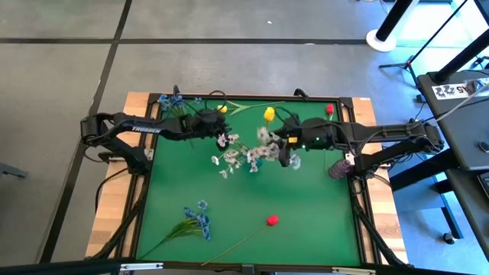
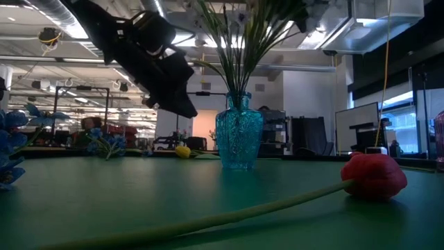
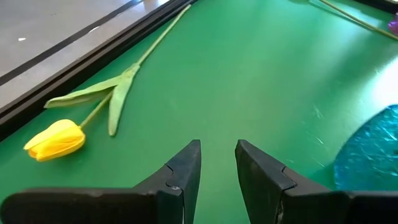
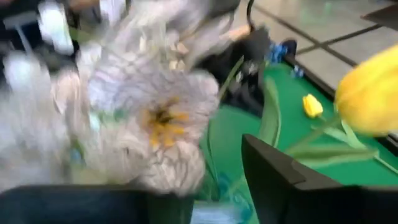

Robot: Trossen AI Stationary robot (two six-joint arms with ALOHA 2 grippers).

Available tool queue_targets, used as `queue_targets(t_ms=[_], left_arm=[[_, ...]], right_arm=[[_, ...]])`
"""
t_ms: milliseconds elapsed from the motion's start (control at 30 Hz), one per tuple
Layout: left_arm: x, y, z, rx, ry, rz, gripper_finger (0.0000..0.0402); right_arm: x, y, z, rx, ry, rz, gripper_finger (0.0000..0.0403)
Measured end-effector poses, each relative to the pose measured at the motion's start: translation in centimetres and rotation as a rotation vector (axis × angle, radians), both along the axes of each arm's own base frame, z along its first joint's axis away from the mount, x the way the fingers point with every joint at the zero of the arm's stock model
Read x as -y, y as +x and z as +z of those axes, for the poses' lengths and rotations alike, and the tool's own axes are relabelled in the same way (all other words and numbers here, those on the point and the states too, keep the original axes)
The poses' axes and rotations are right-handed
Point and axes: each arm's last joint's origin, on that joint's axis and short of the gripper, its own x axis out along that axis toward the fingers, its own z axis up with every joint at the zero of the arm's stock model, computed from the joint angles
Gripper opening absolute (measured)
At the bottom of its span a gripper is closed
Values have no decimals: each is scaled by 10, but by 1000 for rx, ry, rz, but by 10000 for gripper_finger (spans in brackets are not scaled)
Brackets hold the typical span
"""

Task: Sort flowers into vase by color
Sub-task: Put the right yellow tulip into the blue vase, then put the yellow tulip into the blue vase

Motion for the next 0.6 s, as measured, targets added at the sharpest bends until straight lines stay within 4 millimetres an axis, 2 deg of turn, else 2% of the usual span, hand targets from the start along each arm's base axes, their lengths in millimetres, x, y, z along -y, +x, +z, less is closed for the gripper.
queue_targets(t_ms=[233,333,600], left_arm=[[9,3,0,-11,29,-4,98],[8,3,0,-13,31,7,98],[8,-1,-4,-38,-37,24,98]], right_arm=[[3,4,3,61,-11,-113,200],[4,6,13,153,-54,-128,223],[5,-1,39,338,-159,-163,246]])
